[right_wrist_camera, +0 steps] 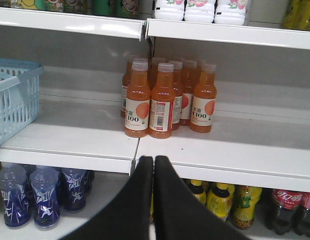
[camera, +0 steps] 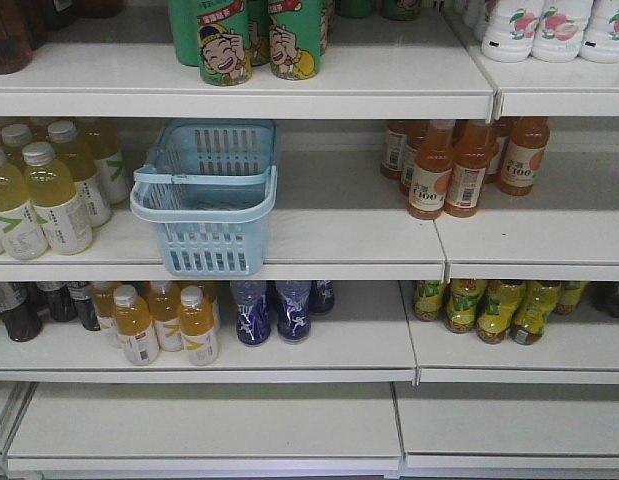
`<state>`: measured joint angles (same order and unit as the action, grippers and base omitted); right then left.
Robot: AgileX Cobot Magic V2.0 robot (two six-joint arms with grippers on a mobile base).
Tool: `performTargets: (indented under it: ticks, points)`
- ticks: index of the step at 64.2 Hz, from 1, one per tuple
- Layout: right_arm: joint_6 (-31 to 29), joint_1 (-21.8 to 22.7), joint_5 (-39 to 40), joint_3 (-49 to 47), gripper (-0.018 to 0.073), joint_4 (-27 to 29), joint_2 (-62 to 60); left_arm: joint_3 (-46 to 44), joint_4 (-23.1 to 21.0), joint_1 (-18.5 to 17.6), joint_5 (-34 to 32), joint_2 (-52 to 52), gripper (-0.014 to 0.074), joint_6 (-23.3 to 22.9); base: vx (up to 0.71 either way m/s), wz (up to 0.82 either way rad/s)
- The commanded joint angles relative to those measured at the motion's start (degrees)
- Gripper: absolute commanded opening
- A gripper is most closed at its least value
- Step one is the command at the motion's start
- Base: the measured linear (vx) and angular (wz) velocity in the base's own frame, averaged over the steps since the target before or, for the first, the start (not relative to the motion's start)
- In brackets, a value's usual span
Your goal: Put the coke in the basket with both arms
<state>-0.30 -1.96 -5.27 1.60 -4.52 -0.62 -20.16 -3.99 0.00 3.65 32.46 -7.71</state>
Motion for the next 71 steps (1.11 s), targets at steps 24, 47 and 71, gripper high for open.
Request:
performTargets:
  ticks: [24,47,71]
  points:
    - [-0.3,0.1,4.4,0.6,-0.0009,-0.4,-1.0,-2.1,-0.2,-0.1,-4.4,1.5,0.0400,5.0,0.00,0.00]
    - [-0.3,0.1,4.4,0.6,-0.0009,-0.4,-1.0,-2.1,-19.2,-0.2,-8.8,2.6,0.0517,-1.9,0.00,0.00]
    - [-0.3,0.1,4.4,0.6,-0.0009,-0.4,-1.0,-21.5,-36.9,-0.2,4.4,25.0,0.0514,-5.0,0.00,0.00]
